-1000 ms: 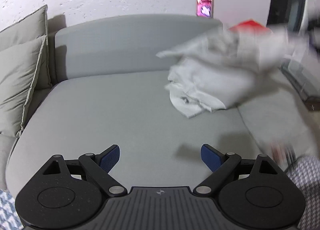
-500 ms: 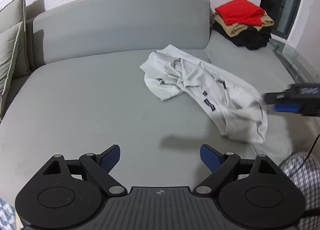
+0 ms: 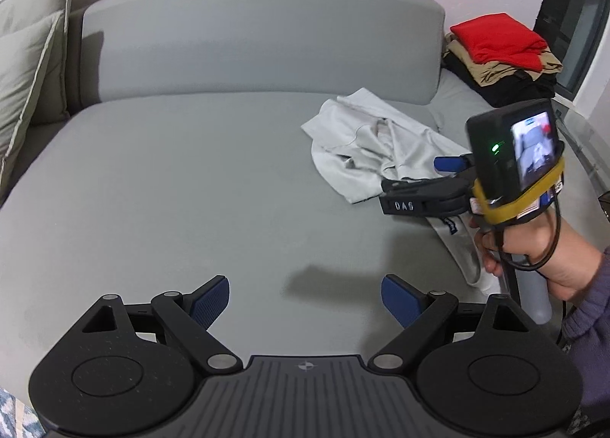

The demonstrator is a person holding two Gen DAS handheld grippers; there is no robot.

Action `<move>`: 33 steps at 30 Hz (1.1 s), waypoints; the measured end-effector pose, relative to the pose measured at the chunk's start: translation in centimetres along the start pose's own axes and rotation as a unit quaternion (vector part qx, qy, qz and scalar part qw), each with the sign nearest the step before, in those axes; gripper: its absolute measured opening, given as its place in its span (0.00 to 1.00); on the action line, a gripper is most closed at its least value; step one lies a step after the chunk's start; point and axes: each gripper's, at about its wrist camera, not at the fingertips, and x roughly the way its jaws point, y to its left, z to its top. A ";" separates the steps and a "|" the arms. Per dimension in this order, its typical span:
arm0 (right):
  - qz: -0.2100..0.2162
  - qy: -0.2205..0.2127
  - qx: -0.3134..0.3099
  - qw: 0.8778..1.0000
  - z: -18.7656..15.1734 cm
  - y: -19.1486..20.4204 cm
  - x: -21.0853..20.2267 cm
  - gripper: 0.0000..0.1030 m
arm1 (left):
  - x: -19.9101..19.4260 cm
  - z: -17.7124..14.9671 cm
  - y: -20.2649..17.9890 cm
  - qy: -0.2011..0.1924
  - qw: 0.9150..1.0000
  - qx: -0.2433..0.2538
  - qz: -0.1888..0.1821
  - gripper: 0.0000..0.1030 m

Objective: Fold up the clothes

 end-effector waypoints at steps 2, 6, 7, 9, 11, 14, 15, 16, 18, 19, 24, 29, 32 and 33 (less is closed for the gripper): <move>-0.016 -0.005 -0.032 0.999 -0.7 0.7 0.2 0.63 | 0.4 -0.1 0.3 0.004 1.000 -0.005 -0.004 0.85; -0.017 -0.013 -0.038 0.999 -0.9 0.1 0.3 0.19 | 0.8 -0.4 0.5 0.008 1.000 -0.012 -0.011 0.85; -0.014 -0.016 -0.030 0.999 -0.8 -0.3 0.4 0.17 | 0.6 -0.5 0.5 0.007 1.000 -0.013 -0.011 0.86; -0.005 -0.023 -0.013 1.000 -0.5 -1.1 0.2 0.13 | 0.3 -0.7 0.5 0.005 1.000 -0.012 -0.011 0.86; 0.012 -0.035 0.008 0.999 -0.3 -1.5 -0.7 0.08 | -0.1 -0.9 0.5 0.002 1.000 -0.010 -0.008 0.86; 0.029 -0.058 0.037 0.997 -0.1 -2.0 -2.9 0.04 | -0.7 -1.0 0.4 -0.003 1.000 -0.009 -0.005 0.86; 0.039 -0.067 0.046 0.996 0.0 -2.1 -3.9 0.04 | -1.0 -1.1 0.3 -0.005 1.000 -0.009 -0.004 0.86; 0.049 -0.075 0.050 0.995 -0.1 -2.1 -5.1 0.04 | -1.4 -1.3 0.2 -0.007 1.000 -0.008 -0.004 0.86; 0.078 -0.094 0.049 0.991 -0.2 -1.8 -7.8 0.04 | -2.1 -1.5 0.1 -0.012 1.000 -0.007 -0.005 0.86; 0.093 -0.103 0.045 0.989 -0.4 -1.6 -9.2 0.04 | -2.5 -1.8 0.1 -0.014 1.000 -0.008 -0.004 0.86; 0.160 -0.109 -0.006 0.981 -3.4 1.4 -14.9 0.04 | -4.5 -3.5 0.8 -0.016 0.999 -0.025 -0.012 0.86; 0.208 -0.058 -0.014 0.976 -6.9 4.4 -15.7 0.04 | -5.4 -6.4 1.4 0.006 0.999 -0.044 -0.017 0.86; 0.220 -0.031 -0.013 0.975 -8.3 5.6 -15.4 0.04 | -5.6 -7.6 1.7 0.017 0.998 -0.055 -0.014 0.85; 0.217 -0.027 -0.020 0.976 -8.6 6.0 -15.3 0.04 | -5.5 -7.6 1.8 0.017 0.998 -0.060 -0.017 0.85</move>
